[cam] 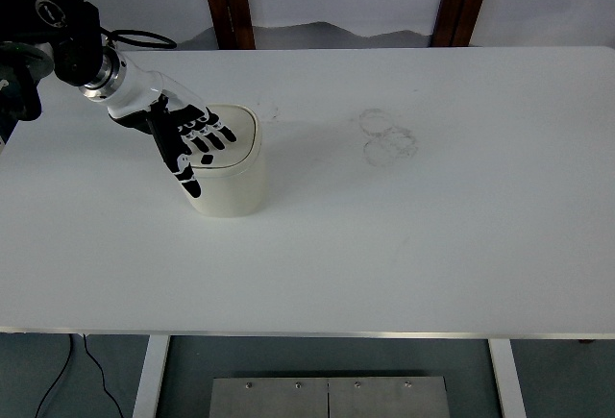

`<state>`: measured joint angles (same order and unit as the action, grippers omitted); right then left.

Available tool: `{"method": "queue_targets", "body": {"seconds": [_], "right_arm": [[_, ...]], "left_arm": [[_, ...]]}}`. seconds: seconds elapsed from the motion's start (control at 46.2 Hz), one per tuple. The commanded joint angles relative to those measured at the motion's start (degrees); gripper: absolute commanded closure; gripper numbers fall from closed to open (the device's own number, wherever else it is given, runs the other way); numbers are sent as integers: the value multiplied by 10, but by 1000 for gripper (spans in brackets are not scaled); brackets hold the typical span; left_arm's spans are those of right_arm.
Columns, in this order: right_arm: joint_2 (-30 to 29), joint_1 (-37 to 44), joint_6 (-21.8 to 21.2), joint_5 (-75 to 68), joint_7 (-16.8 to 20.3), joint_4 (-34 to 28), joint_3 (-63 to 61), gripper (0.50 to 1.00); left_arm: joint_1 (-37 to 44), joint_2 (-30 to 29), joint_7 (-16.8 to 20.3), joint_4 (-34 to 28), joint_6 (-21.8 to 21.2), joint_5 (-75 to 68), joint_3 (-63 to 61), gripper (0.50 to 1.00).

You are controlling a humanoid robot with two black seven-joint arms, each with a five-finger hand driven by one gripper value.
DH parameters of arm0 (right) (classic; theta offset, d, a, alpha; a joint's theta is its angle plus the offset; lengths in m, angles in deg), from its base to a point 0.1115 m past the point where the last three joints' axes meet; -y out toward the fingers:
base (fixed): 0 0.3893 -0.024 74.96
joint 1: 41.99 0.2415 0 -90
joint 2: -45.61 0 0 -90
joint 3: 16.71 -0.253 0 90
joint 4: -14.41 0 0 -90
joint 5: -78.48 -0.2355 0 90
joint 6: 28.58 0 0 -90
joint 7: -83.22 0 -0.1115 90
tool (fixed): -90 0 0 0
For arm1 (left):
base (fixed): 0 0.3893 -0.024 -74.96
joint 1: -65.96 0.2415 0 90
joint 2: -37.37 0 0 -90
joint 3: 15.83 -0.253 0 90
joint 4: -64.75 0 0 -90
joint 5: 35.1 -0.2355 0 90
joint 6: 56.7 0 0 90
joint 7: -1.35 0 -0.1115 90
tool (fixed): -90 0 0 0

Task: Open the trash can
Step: 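Press the lid with the left hand and withdraw as it flips open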

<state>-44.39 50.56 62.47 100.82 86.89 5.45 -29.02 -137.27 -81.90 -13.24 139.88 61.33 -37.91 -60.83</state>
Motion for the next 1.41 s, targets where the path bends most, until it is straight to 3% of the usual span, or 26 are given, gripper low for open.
{"method": "queue_targets", "body": {"seconds": [0.0, 1.061, 1.386], "right_arm": [[0, 0, 0, 1, -1, 0, 0, 505], [0, 0, 0, 0, 0, -1, 0, 505], [0, 0, 0, 1, 0, -1, -1, 505]], "left_arm": [[-1, 0, 0, 0, 0, 0, 0, 500], [4, -1, 1, 0, -3, 1, 1, 500], [-31, -7, 1, -9, 2, 10, 27, 500]]}}
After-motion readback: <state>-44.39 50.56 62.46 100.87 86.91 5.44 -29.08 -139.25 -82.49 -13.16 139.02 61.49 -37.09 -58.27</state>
